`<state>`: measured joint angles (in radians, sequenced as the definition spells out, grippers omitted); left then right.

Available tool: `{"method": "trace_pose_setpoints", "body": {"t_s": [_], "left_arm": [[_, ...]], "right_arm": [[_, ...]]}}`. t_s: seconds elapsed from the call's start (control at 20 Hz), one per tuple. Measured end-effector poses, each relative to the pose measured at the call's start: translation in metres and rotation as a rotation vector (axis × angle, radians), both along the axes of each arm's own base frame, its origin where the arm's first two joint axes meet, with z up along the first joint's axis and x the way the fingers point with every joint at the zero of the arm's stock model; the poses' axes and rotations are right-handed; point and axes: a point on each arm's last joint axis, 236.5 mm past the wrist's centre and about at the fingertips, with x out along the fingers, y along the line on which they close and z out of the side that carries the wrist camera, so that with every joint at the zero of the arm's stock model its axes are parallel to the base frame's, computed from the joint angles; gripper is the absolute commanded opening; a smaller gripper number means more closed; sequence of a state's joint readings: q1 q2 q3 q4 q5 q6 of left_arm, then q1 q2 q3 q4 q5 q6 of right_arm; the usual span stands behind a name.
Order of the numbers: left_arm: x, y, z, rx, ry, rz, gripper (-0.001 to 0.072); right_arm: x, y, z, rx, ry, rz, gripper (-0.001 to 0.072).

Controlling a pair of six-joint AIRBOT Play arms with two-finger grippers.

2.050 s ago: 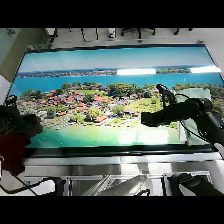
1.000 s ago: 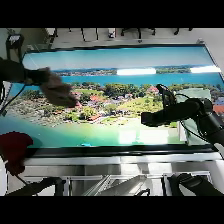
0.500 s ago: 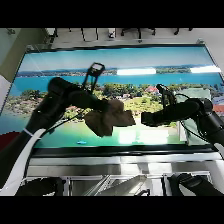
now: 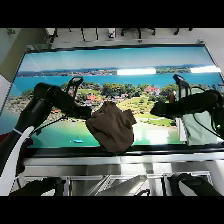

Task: Fold the shirts.

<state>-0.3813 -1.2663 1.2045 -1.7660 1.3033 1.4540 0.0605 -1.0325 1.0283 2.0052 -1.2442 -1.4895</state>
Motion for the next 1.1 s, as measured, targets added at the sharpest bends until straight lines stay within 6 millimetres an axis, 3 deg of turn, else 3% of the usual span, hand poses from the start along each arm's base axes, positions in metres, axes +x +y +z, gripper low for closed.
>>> {"method": "trace_pose_setpoints", "body": {"t_s": [0.1,0.3,0.55,0.6,0.7,0.75,0.9,1.0,1.05,1.1], "left_arm": [[-0.017,0.007,-0.028,-0.110,0.060,0.075,0.0704],[-0.026,0.007,-0.074,-0.277,0.113,0.235,0.0704],[-0.020,-0.004,-0.118,-0.305,0.177,0.286,0.0702],[-0.015,-0.012,-0.122,-0.310,0.184,0.282,0.0588],[-0.007,-0.026,-0.131,-0.306,0.191,0.252,0.0152],[-0.003,-0.031,-0.135,-0.296,0.193,0.232,0.0039],[0.008,-0.041,-0.135,-0.281,0.195,0.179,0.0017],[0.019,-0.040,-0.124,-0.278,0.173,0.154,0.0017],[0.022,-0.037,-0.114,-0.276,0.159,0.141,0.0017],[0.026,-0.032,-0.103,-0.271,0.140,0.131,0.0018]], "right_arm": [[0.009,-0.022,-0.008,-0.012,0.016,-0.043,0.0413],[0.024,-0.032,-0.044,0.002,0.104,-0.076,0.0412],[0.030,-0.003,-0.104,0.034,0.240,-0.039,0.0412],[0.030,0.004,-0.114,0.035,0.258,-0.027,0.0412],[0.028,0.017,-0.129,0.034,0.283,-0.002,0.0412],[0.028,0.023,-0.134,0.033,0.288,0.008,0.0412],[0.026,0.036,-0.142,0.032,0.293,0.033,0.0411],[0.027,0.041,-0.144,0.034,0.291,0.038,0.0410],[0.027,0.043,-0.145,0.035,0.289,0.039,0.0378],[0.028,0.044,-0.146,0.039,0.288,0.036,0.0302]]}}
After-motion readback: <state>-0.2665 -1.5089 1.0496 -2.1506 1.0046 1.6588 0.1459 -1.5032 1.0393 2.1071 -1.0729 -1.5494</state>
